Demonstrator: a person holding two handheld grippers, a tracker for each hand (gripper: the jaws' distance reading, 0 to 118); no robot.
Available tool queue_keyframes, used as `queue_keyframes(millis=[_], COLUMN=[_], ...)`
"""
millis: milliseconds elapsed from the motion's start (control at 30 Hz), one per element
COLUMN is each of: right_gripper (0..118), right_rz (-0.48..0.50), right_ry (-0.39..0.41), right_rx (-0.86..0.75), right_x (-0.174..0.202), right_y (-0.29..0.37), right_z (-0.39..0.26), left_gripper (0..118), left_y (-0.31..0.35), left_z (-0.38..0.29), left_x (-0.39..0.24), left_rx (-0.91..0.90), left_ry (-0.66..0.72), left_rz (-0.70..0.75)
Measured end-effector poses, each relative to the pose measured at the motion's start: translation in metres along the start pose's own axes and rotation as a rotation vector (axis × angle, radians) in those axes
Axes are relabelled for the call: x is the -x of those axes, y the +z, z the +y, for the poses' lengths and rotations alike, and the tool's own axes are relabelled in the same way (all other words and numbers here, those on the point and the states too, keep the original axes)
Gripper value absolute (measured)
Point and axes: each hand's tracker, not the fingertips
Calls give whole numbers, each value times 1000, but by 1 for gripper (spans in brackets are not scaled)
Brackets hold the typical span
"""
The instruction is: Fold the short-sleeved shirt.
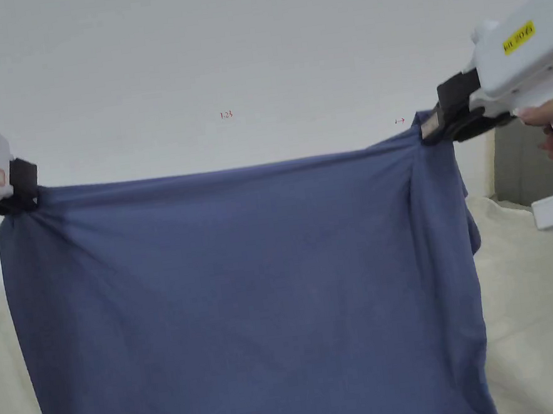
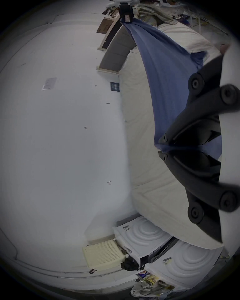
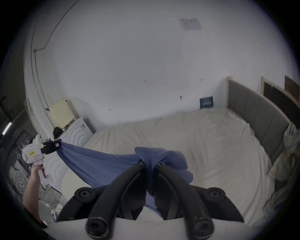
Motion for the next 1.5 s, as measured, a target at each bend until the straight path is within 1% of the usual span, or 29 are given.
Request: queue_keyframes(millis=[67,267,500,600,767,900,967,1033,1100,1167,1233,1267,1300,1333,1367,1400,1433,1467,1500], right_gripper=[6,6,6,6,6,6,6,6,6,6,6,6,6,6,6,6,6,6,6], right_rz=[-30,-87,-165,-196,-243,-252,-259,-264,-268,-220,-199,-204,-171,-177,-172,-150,-157,-133,-120], right_ry=[40,78,157,189,256,312,337,340,332,326,307,288,266,266,246,229,207,184,189], right_rx=[-36,-121,-226,-263,-296,-316,-346,-336,-302,-224,-157,-128,-92,-77,-42,-19,6,26,34], right_x=[9,32,48,56,67,71,70,63,55,43,30,23,15,9,6,0,-4,-8,-8], right_y=[0,-16,-52,-69,-93,-112,-122,-136,-152,-170,-190,-197,-203,-207,-202,-202,-197,-191,-179], right_z=[18,68,123,143,171,176,166,150,121,88,42,19,-9,-32,-66,-92,-117,-139,-164], left_gripper=[5,5,5,5,5,5,5,5,5,5,5,5,5,5,5,5,5,5,5], left_y=[0,-7,-44,-62,-85,-112,-126,-138,-152,-163,-175,-175,-177,-178,-177,-170,-165,-159,-150], left_z=[14,58,109,126,142,136,122,96,62,23,-22,-45,-70,-93,-118,-142,-162,-182,-202], left_x=[-1,-8,-6,-4,0,-4,-7,-9,-13,-18,-24,-26,-29,-33,-38,-41,-43,-45,-45], left_rx=[-42,-133,-243,-274,-345,-344,-328,-295,-245,-171,-86,-68,-42,-22,12,47,78,120,104], left_ry=[-4,-20,-12,12,47,-8,-20,-8,21,18,35,50,55,56,53,77,90,96,95], left_rz=[15,51,87,98,95,142,136,117,71,42,-4,-30,-56,-66,-70,-115,-137,-137,-121])
